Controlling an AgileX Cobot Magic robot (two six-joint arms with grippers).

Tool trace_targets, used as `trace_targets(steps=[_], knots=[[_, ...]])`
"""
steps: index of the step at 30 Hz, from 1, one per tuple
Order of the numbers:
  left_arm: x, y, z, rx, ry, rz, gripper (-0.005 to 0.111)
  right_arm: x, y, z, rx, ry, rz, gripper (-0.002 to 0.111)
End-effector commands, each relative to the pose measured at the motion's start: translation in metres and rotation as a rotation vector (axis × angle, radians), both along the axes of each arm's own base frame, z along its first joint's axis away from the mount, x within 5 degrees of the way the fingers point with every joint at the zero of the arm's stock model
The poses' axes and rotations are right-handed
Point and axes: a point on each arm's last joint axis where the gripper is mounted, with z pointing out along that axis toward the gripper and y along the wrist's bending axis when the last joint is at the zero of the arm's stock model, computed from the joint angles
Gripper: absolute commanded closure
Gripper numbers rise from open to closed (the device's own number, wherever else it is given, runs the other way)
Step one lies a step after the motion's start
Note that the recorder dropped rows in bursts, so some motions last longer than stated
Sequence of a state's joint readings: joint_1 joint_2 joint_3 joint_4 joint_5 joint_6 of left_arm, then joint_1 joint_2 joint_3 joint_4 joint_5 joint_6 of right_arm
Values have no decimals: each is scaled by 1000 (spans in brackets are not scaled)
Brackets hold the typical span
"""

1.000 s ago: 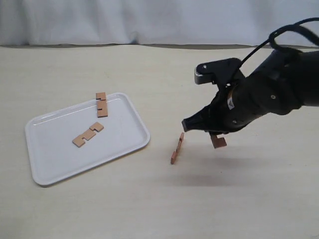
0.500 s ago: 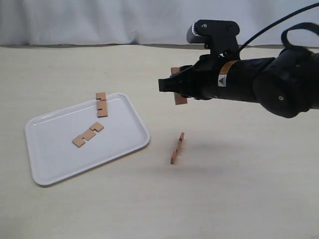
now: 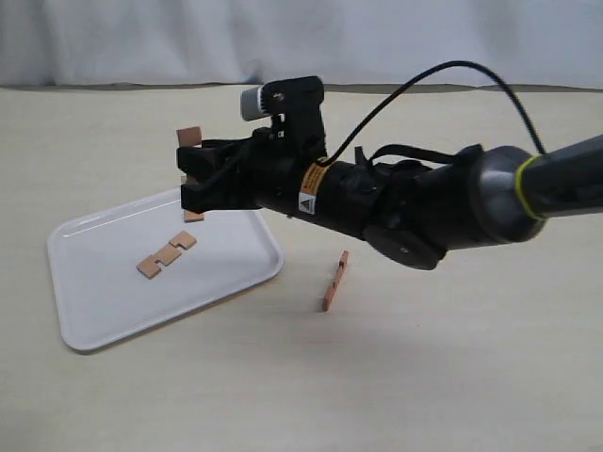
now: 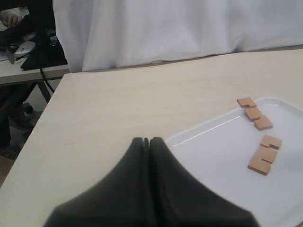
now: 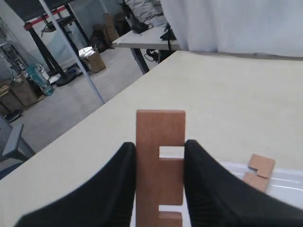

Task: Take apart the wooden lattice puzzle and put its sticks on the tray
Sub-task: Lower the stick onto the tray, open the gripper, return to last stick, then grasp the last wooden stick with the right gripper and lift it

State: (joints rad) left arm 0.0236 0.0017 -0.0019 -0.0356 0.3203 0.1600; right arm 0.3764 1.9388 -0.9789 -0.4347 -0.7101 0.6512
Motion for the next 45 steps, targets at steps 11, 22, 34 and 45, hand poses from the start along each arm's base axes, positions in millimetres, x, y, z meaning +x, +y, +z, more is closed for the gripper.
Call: trace_targets(steps=[11, 22, 34, 45], knots=[[0, 0, 0, 1, -11, -1, 107, 17, 8, -23, -38, 188, -34, 41], [0, 0, 0, 1, -11, -1, 107, -16, -56, 38, -607, 417, -406, 44], [0, 0, 0, 1, -11, -1, 107, -35, -60, -31, -595, 697, -425, 44], [0, 0, 0, -3, -11, -2, 107, -33, -53, -74, -557, 803, -426, 56]])
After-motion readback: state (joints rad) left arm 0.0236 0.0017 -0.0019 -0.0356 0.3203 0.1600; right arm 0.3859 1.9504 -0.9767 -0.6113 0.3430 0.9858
